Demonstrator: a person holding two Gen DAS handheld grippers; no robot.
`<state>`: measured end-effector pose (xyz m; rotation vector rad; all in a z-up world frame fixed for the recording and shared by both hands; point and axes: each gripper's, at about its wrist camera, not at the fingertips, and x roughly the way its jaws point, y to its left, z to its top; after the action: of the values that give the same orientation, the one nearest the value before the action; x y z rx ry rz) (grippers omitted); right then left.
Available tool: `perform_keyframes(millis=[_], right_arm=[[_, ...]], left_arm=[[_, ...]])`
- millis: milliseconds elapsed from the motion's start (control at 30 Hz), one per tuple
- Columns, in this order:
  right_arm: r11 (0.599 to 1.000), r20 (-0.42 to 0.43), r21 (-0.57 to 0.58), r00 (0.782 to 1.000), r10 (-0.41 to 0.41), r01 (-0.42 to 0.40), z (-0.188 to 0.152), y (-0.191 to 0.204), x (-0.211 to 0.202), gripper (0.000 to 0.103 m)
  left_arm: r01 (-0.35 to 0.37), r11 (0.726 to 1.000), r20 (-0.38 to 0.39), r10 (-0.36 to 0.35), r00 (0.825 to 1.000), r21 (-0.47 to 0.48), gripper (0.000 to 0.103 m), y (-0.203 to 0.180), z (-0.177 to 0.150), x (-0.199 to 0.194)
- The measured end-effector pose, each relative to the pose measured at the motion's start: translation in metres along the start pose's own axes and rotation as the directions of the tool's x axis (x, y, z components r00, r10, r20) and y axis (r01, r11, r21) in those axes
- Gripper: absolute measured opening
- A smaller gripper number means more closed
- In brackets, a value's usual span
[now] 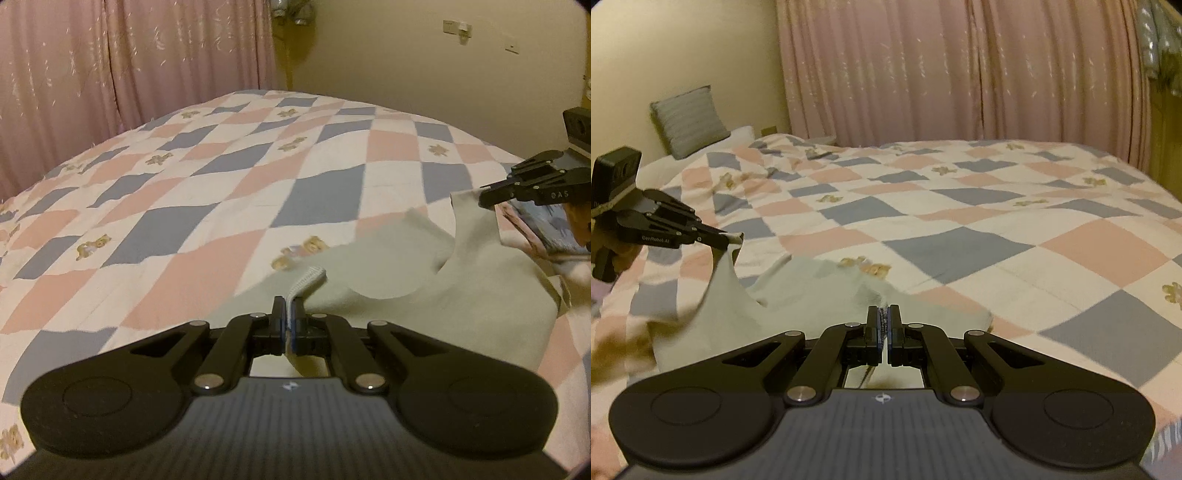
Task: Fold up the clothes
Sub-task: 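Pull the shirt hem with the right gripper while the left gripper releases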
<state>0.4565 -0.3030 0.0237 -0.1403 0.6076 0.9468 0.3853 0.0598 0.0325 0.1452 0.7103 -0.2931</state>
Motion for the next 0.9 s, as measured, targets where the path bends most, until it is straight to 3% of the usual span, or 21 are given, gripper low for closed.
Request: perform_keyframes(millis=[333,667,733,800,833,900], right_arm=[[1.0,-0.135,0.029,0.991,0.013,-0.009,0.029,-0.038,0.079,0.002],[1.0,-0.222,0.02,0.975,0.018,-0.014,0.019,-0.062,0.137,0.002],[1.0,-0.246,0.014,0.969,0.017,-0.014,0.015,-0.065,0.145,0.003],[1.0,-0.265,-0.003,0.964,-0.004,0.004,0.01,-0.065,0.15,0.011],[1.0,-0.265,-0.015,0.964,-0.029,0.026,0.009,-0.065,0.149,0.019],[0.998,-0.255,-0.03,0.965,-0.067,0.061,0.01,-0.064,0.14,0.02]], left_arm=[[0.015,0.999,-0.094,-0.019,0.995,-0.049,0.0,0.04,0.01,0.073],[-0.003,0.996,-0.163,-0.011,0.987,-0.084,0.001,0.056,-0.003,0.114],[-0.032,0.995,-0.175,0.016,0.984,-0.091,0.006,0.057,-0.006,0.118],[-0.074,0.992,-0.181,0.055,0.982,-0.101,0.017,0.059,-0.008,0.119],[-0.096,0.989,-0.175,0.075,0.982,-0.115,0.017,0.062,-0.008,0.116],[-0.133,0.982,-0.159,0.111,0.981,-0.138,0.016,0.064,-0.006,0.105]])
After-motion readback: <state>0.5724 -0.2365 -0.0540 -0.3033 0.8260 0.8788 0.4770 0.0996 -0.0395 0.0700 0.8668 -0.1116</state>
